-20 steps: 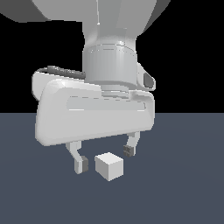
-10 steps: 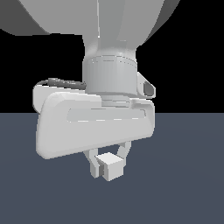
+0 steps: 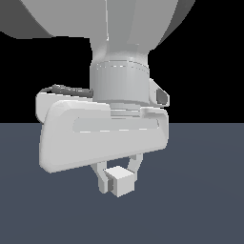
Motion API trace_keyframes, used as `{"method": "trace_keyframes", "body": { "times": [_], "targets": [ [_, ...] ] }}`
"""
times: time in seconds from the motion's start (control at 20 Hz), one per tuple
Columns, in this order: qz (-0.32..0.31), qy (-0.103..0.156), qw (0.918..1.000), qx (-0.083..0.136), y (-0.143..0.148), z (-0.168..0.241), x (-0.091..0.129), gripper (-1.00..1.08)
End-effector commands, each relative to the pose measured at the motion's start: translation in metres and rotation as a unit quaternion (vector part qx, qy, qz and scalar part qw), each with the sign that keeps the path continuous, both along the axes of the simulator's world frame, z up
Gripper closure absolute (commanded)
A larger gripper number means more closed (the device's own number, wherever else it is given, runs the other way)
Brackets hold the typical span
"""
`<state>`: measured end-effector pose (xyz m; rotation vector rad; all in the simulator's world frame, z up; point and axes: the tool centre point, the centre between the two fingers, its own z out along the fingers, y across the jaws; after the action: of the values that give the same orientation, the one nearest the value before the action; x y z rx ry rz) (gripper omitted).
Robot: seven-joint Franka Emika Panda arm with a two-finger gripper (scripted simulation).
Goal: Plug the charger into the wall socket.
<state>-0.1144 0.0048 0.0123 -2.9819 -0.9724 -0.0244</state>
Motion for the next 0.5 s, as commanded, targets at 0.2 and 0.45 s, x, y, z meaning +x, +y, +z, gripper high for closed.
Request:
{"method": "trace_keyframes", "body": {
  "times": [0.2, 0.45],
  "targets": [
    [-0.025, 0.000, 0.9997, 0.000, 0.001, 0.005, 0.004, 1.08],
    [-0.068, 0.000, 0.9977, 0.001, 0.003, 0.014, 0.010, 1.08]
  ]
}}
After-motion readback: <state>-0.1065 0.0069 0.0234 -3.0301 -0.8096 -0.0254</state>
